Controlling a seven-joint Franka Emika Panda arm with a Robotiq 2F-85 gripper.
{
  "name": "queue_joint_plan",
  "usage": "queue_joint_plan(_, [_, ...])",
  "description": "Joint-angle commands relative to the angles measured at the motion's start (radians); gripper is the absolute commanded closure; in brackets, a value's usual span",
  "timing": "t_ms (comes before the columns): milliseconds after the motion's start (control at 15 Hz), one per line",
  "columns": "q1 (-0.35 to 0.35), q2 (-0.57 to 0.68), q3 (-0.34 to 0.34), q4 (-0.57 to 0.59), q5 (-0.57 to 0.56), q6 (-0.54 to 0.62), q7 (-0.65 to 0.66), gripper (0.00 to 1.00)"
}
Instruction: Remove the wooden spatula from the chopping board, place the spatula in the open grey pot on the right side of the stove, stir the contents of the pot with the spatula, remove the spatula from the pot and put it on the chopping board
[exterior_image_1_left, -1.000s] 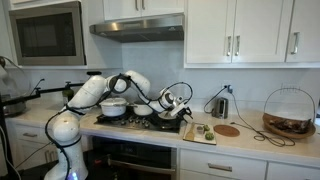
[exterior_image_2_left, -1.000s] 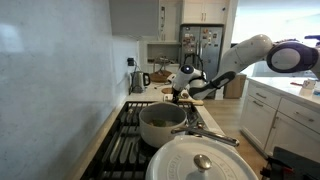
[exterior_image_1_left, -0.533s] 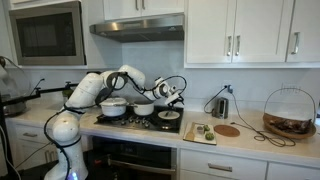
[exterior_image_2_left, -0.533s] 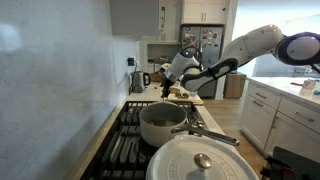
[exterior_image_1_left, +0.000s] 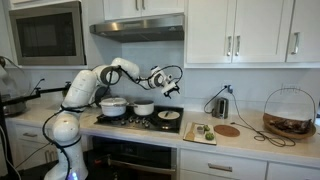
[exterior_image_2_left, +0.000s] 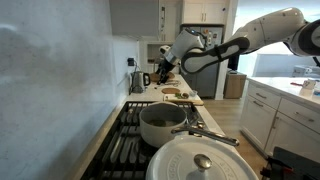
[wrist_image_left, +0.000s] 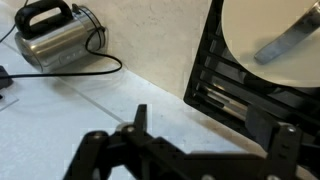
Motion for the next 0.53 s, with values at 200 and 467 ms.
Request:
queue_joint_plan(200, [-0.012,-0.157,0.048,-0.088,0.176,-0.141,-0.153,0.00])
queue_joint_plan(467, [0.009,-0.250,0.042,-0.104,0.219,-0.268,-0.175,0.00])
